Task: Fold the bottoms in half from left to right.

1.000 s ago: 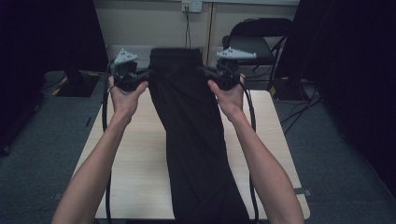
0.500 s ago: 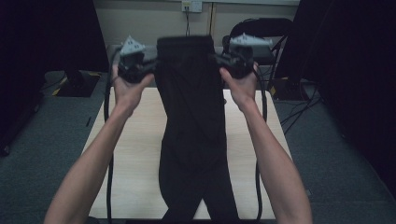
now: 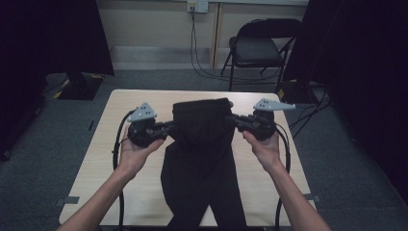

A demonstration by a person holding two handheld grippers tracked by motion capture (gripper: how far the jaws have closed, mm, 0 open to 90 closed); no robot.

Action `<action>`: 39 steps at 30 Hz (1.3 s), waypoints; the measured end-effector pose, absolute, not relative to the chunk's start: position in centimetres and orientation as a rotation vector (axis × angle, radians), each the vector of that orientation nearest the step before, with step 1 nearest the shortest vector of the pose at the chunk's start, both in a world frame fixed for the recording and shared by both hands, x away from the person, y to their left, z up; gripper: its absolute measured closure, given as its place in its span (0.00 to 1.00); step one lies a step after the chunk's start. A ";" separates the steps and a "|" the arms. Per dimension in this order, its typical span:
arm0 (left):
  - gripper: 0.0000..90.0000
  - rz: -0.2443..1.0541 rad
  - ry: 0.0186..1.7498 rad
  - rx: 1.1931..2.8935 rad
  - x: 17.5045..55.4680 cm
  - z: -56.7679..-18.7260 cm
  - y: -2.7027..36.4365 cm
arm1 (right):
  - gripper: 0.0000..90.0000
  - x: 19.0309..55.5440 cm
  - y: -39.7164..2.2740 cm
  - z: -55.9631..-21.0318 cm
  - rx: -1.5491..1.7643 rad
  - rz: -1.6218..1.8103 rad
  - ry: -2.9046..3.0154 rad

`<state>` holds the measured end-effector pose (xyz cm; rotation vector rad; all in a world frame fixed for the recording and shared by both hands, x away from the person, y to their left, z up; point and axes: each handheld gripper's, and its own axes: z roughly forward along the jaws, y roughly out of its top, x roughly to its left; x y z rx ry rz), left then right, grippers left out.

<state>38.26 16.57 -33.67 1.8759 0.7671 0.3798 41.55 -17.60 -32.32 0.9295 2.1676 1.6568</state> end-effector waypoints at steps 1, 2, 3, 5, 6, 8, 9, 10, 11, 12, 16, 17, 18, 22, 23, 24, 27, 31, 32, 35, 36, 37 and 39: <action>0.89 0.333 0.782 1.887 37.8 -35.0 16.6 | 0.92 40.3 -17.6 -33.9 0.948 1.620 2.218; 0.89 0.312 0.792 1.905 37.5 -35.8 16.5 | 0.92 39.9 -17.5 -34.6 0.950 1.591 2.239; 0.89 0.282 0.829 1.976 37.2 -38.4 16.2 | 0.92 39.6 -17.4 -35.6 0.958 1.545 2.271; 0.89 0.229 0.866 2.004 37.3 -40.1 16.1 | 0.92 39.5 -17.3 -36.8 0.977 1.514 2.295; 0.89 0.223 0.885 2.035 37.5 -41.3 15.9 | 0.92 39.6 -17.1 -38.5 1.010 1.467 2.329; 0.89 0.199 0.920 2.070 38.1 -43.4 15.8 | 0.92 40.0 -16.7 -41.2 1.057 1.402 2.373; 0.88 0.155 0.968 2.080 38.7 -44.7 15.8 | 0.92 40.3 -16.5 -42.1 1.072 1.382 2.388; 0.87 0.133 0.987 2.096 38.9 -45.4 15.7 | 0.92 40.8 -16.2 -43.7 1.110 1.350 2.408; 0.87 0.131 0.992 2.141 39.1 -46.1 15.5 | 0.92 41.1 -16.0 -44.5 1.123 1.330 2.413; 0.86 0.153 0.995 2.175 39.4 -46.6 15.4 | 0.92 41.5 -15.7 -45.6 1.141 1.302 2.419; 0.82 0.126 1.050 2.173 41.3 -48.4 15.3 | 0.90 44.4 -14.6 -49.2 1.240 1.253 2.406; 0.83 0.126 1.050 2.173 41.3 -48.4 15.3 | 0.90 44.4 -14.6 -49.2 1.240 1.253 2.406; 0.83 0.157 1.051 2.188 41.8 -48.4 15.1 | 0.90 45.0 -14.4 -49.4 1.271 1.272 2.396; 0.81 0.255 1.098 2.151 44.4 -48.6 14.7 | 0.89 48.5 -13.1 -49.7 1.223 1.188 2.350; 0.81 0.266 1.116 2.145 45.2 -48.6 14.7 | 0.89 48.5 -13.1 -49.7 1.223 1.188 2.350; 0.81 0.291 1.122 2.146 46.1 -48.6 14.6 | 0.89 49.3 -12.9 -49.6 1.235 1.168 2.343; 0.79 0.330 1.188 2.089 49.0 -48.8 14.8 | 0.87 51.5 -11.8 -49.4 1.210 1.072 2.287; 0.71 0.377 1.253 2.068 51.1 -48.8 14.7 | 0.82 53.9 -10.5 -49.2 1.268 0.997 2.228; 0.71 0.395 1.243 2.066 51.3 -48.8 14.9 | 0.82 53.9 -10.5 -49.2 1.268 0.997 2.228; 0.62 0.351 1.249 2.045 51.3 -48.9 15.8 | 0.62 54.2 -10.3 -48.6 1.243 0.939 2.228; 0.56 0.358 1.223 2.038 51.0 -48.8 16.0 | 0.55 54.1 -10.7 -48.3 1.249 0.962 2.226; 0.54 0.363 1.199 2.029 50.6 -48.6 16.3 | 0.49 54.0 -11.2 -47.9 1.265 1.005 2.235; 0.48 0.356 1.175 2.003 49.8 -48.0 16.9 | 0.44 53.3 -12.6 -46.8 1.270 1.069 2.195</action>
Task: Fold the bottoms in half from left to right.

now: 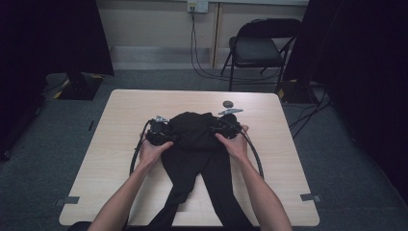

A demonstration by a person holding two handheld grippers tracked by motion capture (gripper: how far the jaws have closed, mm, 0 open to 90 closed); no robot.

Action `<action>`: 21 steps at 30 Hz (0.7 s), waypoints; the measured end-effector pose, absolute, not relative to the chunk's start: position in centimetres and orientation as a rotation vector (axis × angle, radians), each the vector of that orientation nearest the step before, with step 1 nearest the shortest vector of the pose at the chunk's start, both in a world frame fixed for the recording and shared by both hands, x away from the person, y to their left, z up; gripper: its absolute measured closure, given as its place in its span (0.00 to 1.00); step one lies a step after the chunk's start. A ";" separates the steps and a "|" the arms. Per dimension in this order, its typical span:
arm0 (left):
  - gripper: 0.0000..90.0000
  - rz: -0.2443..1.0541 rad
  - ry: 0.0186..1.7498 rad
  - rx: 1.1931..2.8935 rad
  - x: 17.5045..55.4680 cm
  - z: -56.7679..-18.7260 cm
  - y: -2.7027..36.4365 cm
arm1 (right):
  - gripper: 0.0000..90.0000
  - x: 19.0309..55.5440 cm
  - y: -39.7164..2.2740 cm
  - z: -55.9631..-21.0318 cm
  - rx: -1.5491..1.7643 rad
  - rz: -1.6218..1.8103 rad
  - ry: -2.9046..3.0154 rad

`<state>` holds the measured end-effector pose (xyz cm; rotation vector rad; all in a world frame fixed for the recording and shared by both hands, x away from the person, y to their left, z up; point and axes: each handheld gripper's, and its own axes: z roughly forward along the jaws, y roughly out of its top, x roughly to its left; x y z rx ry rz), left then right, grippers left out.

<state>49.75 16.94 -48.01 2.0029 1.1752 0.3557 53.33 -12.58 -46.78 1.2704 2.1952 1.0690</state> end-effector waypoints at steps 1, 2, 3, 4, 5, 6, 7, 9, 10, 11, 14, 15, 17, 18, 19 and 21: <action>0.46 0.343 1.169 1.989 49.4 -47.8 17.0 | 0.43 52.9 -13.2 -46.4 1.284 1.114 2.176; 0.44 0.343 1.138 2.014 48.9 -47.4 17.2 | 0.43 52.5 -13.6 -46.1 1.289 1.145 2.169; 0.43 0.359 1.121 2.013 48.3 -46.9 17.3 | 0.43 51.9 -13.9 -45.8 1.283 1.159 2.177; 0.43 0.382 1.085 2.019 47.0 -45.9 17.6 | 0.43 49.9 -14.2 -45.3 1.230 1.152 2.185; 0.43 0.382 1.085 2.019 47.0 -45.9 17.6 | 0.43 49.9 -14.2 -45.3 1.230 1.152 2.185; 0.43 0.386 1.068 2.003 46.0 -45.2 17.9 | 0.43 49.2 -14.3 -45.2 1.216 1.159 2.195; 0.43 0.389 1.045 1.995 45.2 -44.7 18.2 | 0.44 47.9 -14.3 -44.9 1.192 1.154 2.209; 0.47 0.328 0.998 1.982 43.1 -44.0 18.5 | 0.50 45.8 -14.5 -44.5 1.167 1.208 2.224; 0.51 0.301 0.965 1.999 42.1 -43.8 18.4 | 0.57 44.4 -14.4 -44.4 1.150 1.215 2.247; 0.53 0.302 0.943 2.012 41.4 -43.8 18.3 | 0.64 43.4 -14.4 -44.4 1.128 1.227 2.269; 0.56 0.232 0.892 2.054 38.9 -44.2 17.3 | 0.76 40.9 -13.8 -44.8 1.074 1.212 2.346; 0.55 0.220 0.871 2.068 38.4 -44.4 17.0 | 0.81 39.9 -13.5 -45.1 1.055 1.219 2.381; 0.52 0.190 0.845 2.079 37.3 -45.2 15.9 | 0.84 38.8 -13.1 -45.6 1.044 1.242 2.413; 0.45 0.153 0.855 2.109 37.0 -45.8 15.1 | 0.84 37.6 -12.4 -46.3 0.983 1.211 2.450; 0.43 0.147 0.849 2.124 36.9 -46.1 14.6 | 0.84 37.3 -12.2 -46.6 0.976 1.205 2.459; 0.39 0.137 0.840 2.134 36.8 -46.5 14.1 | 0.83 37.1 -12.0 -47.3 0.986 1.209 2.484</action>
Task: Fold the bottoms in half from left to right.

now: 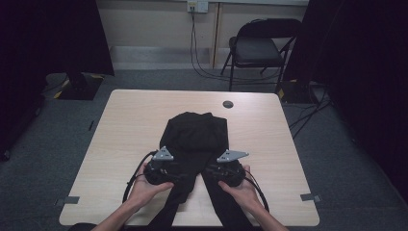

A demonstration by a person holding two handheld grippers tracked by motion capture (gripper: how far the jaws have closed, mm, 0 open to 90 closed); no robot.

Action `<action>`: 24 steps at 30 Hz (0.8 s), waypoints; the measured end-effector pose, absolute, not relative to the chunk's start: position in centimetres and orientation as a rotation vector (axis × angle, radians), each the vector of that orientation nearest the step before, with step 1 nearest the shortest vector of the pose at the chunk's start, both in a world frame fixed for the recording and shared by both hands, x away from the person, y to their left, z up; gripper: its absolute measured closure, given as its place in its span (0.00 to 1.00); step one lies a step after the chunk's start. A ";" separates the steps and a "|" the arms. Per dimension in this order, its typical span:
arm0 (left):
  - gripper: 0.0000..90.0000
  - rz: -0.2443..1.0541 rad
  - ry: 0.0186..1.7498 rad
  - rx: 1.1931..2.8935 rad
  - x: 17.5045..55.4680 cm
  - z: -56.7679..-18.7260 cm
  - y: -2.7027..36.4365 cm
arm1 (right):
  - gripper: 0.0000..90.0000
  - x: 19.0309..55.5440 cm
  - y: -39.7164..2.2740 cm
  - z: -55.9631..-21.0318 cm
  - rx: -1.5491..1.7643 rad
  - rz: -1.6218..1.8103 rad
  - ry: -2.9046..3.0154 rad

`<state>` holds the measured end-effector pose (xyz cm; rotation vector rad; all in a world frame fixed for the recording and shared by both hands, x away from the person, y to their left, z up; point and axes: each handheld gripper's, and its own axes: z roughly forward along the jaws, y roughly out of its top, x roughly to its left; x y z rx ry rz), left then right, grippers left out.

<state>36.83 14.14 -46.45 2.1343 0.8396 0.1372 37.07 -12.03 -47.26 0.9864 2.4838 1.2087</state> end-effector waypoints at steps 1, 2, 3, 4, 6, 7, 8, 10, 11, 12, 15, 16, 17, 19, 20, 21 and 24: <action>0.39 0.128 0.832 2.149 36.9 -46.7 13.8 | 0.83 37.1 -12.0 -47.3 0.986 1.209 2.484; 0.38 0.150 0.822 2.198 36.8 -47.0 13.4 | 0.82 37.1 -12.0 -47.5 0.989 1.206 2.486; 0.37 0.188 0.793 2.247 36.7 -47.3 12.8 | 0.80 37.0 -11.9 -47.9 0.997 1.202 2.495; 0.35 0.190 0.767 2.275 36.7 -47.5 12.5 | 0.79 37.0 -11.8 -48.3 0.992 1.182 2.508; 0.35 0.207 0.758 2.280 36.6 -47.8 12.2 | 0.75 36.7 -11.4 -48.8 0.969 1.145 2.533; 0.34 0.197 0.751 2.283 36.6 -47.9 12.2 | 0.73 36.5 -11.2 -49.0 0.947 1.120 2.550; 0.33 0.208 0.748 2.287 36.5 -48.0 12.1 | 0.74 36.4 -11.1 -49.0 0.937 1.110 2.552; 0.33 0.206 0.740 2.288 36.6 -48.2 12.1 | 0.74 36.2 -11.0 -48.8 0.921 1.098 2.548; 0.33 0.209 0.742 2.299 36.6 -48.4 12.0 | 0.76 36.1 -11.1 -48.8 0.929 1.099 2.544; 0.33 0.207 0.742 2.313 36.6 -48.4 12.0 | 0.78 36.1 -11.2 -48.8 0.932 1.096 2.546; 0.34 0.216 0.720 2.339 36.6 -48.7 11.8 | 0.82 36.1 -11.4 -49.1 0.952 1.080 2.546; 0.42 0.205 0.720 2.333 36.5 -48.6 11.8 | 0.85 36.1 -11.4 -49.1 0.953 1.077 2.542; 0.52 0.209 0.721 2.333 36.5 -48.5 11.8 | 0.89 36.2 -11.5 -49.1 0.957 1.075 2.539; 0.75 0.199 0.708 2.331 36.6 -48.5 12.0 | 0.95 36.2 -11.6 -49.1 0.973 1.083 2.531; 0.86 0.198 0.711 2.330 36.8 -48.4 12.2 | 0.97 36.2 -11.6 -49.1 0.974 1.082 2.528; 0.91 0.145 0.747 2.291 37.2 -48.3 12.6 | 0.98 36.3 -11.6 -49.1 0.974 1.084 2.526; 0.99 0.108 0.798 2.181 38.0 -47.1 13.8 | 0.99 36.2 -11.6 -48.5 0.976 1.123 2.510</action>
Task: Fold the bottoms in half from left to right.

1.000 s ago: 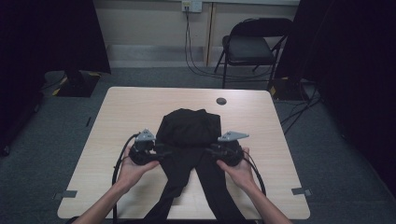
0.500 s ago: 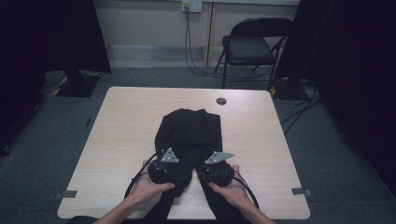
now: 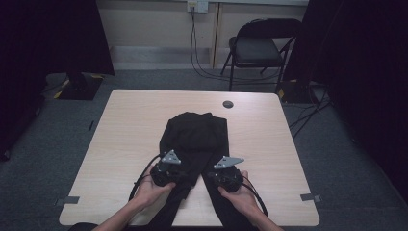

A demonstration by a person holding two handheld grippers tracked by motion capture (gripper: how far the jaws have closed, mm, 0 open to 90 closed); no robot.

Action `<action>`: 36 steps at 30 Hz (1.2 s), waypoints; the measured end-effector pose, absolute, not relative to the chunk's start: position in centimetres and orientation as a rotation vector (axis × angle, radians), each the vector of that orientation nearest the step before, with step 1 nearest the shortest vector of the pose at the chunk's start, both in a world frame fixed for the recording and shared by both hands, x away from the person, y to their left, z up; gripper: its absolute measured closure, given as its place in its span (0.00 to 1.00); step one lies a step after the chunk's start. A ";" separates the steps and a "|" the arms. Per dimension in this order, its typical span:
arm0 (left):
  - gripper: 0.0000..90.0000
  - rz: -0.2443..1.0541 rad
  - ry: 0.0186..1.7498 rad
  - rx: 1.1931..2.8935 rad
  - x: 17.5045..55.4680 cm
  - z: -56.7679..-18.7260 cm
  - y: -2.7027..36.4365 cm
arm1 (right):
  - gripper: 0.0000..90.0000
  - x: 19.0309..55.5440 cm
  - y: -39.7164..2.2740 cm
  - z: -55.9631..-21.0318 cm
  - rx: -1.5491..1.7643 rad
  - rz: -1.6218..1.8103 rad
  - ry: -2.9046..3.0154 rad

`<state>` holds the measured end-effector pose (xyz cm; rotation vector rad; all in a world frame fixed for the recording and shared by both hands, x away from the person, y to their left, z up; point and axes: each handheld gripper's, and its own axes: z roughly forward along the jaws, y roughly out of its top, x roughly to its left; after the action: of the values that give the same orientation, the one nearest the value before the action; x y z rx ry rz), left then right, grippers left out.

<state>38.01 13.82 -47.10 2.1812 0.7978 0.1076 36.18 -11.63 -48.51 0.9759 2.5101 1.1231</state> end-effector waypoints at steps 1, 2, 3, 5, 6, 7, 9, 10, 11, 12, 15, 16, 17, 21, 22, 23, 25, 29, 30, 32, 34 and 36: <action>0.99 0.125 0.797 2.167 38.2 -46.6 14.1 | 1.00 36.2 -11.7 -48.2 0.980 1.151 2.501; 0.99 0.118 0.807 2.128 38.3 -46.1 14.5 | 1.00 36.2 -11.7 -47.9 0.980 1.170 2.495; 0.99 0.124 0.812 2.106 38.4 -45.6 14.7 | 1.00 36.2 -11.8 -47.6 0.977 1.187 2.487; 0.99 0.132 0.804 2.088 38.6 -45.2 15.0 | 1.00 36.2 -11.9 -47.1 0.989 1.231 2.475; 0.99 0.121 0.807 2.077 38.7 -45.1 15.1 | 1.00 36.1 -11.9 -46.8 0.989 1.251 2.467; 0.99 0.114 0.804 2.063 38.9 -44.8 15.2 | 1.00 36.1 -11.9 -46.8 0.989 1.251 2.467; 0.99 0.098 0.807 2.007 39.4 -43.9 15.3 | 1.00 36.0 -11.9 -46.4 0.980 1.274 2.468; 0.99 0.097 0.809 1.978 39.6 -43.4 15.3 | 1.00 35.9 -11.8 -46.3 0.979 1.286 2.463; 0.99 0.101 0.802 1.961 39.9 -42.7 15.2 | 1.00 35.9 -11.8 -45.9 0.986 1.325 2.464; 0.99 0.112 0.797 1.957 40.1 -42.3 15.1 | 1.00 35.9 -11.8 -45.9 0.986 1.325 2.464; 0.99 0.132 0.800 1.937 41.1 -40.9 14.8 | 1.00 35.9 -11.4 -45.5 0.977 1.345 2.470; 0.99 0.130 0.803 1.923 41.4 -40.5 14.7 | 1.00 35.9 -11.4 -45.5 0.977 1.345 2.470; 0.99 0.128 0.801 1.909 41.8 -40.0 14.6 | 1.00 35.9 -11.2 -45.5 0.967 1.344 2.474; 0.99 0.147 0.805 1.889 43.3 -38.2 14.2 | 1.00 35.8 -10.0 -44.7 0.964 1.453 2.463; 0.99 0.156 0.807 1.890 43.8 -37.6 14.1 | 1.00 35.7 -9.7 -44.5 0.958 1.473 2.459; 0.99 0.163 0.806 1.887 44.1 -37.2 14.0 | 1.00 35.2 -8.6 -44.0 0.911 1.502 2.471; 0.99 0.169 0.818 1.866 44.9 -36.3 13.9 | 1.00 35.0 -7.9 -44.0 0.891 1.522 2.489; 0.99 0.178 0.825 1.843 45.9 -35.3 13.6 | 0.98 34.0 -4.6 -45.4 0.813 1.546 2.611; 0.99 0.178 0.823 1.845 45.9 -35.3 13.5 | 0.95 33.7 -3.6 -46.2 0.788 1.537 2.664; 0.99 0.191 0.818 1.881 45.6 -35.8 13.3 | 0.84 33.1 -2.8 -46.8 0.726 1.472 2.700; 0.98 0.197 0.836 1.920 45.1 -37.2 13.3 | 0.77 33.2 -3.2 -46.8 0.723 1.447 2.688; 0.93 0.216 0.852 1.937 44.8 -38.0 13.5 | 0.74 34.0 -5.1 -46.3 0.778 1.463 2.637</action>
<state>44.79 13.53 -38.04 1.9373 0.8515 0.2158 33.97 -5.06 -46.25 0.7782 2.6366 1.4627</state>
